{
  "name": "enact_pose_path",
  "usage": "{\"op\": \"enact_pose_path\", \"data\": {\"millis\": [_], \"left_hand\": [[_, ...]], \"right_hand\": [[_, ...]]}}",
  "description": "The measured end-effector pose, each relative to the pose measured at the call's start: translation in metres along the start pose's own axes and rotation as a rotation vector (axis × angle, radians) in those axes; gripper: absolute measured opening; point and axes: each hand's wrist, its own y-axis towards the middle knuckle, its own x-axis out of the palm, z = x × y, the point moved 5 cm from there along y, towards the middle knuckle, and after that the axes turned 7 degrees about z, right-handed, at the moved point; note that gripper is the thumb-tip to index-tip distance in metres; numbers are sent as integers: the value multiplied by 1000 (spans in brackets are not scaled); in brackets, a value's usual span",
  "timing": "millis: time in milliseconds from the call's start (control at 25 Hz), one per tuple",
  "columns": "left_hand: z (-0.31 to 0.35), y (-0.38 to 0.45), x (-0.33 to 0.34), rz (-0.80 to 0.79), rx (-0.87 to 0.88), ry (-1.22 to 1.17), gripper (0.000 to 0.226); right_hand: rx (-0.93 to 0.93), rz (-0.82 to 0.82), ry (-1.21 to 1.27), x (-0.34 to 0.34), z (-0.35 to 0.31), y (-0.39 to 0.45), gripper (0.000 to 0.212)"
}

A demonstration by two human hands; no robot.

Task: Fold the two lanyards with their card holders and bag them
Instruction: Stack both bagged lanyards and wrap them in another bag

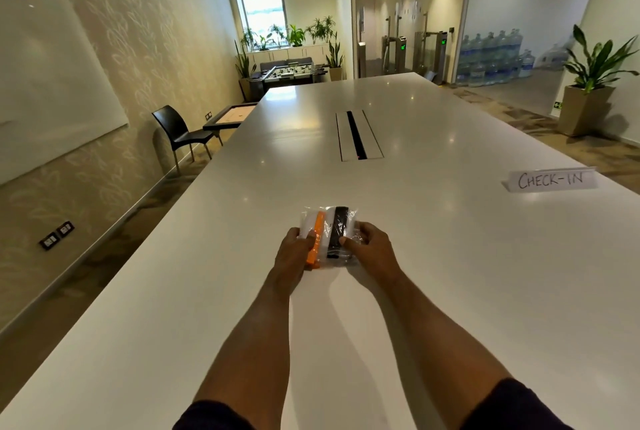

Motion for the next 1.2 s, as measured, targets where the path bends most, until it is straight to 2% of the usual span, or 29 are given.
{"op": "enact_pose_path", "data": {"millis": [200,360,520,600,720,840,1040,1200], "left_hand": [[-5,-51,5,50,-37,4,19],[-6,-89,27,206,-13,-8,12],[-5,-119,76,263,14,-114,12],[-10,-133,106,259,31,-110,16],[-14,-148,136,269,54,-7,25],[-18,-154,142,283,97,85,29],[-23,-154,139,322,271,429,35],[-24,-147,144,275,303,472,29]], "right_hand": [[91,-19,232,-21,-15,-43,39],[153,-47,356,-53,-10,-59,39],[94,-37,273,-111,-11,-55,36],[127,-49,303,-145,0,-50,36],[200,-65,394,-177,19,-49,42],[169,-50,344,-188,23,-57,43],[140,55,298,-190,14,-81,42],[165,73,334,-192,8,-86,41]]}}
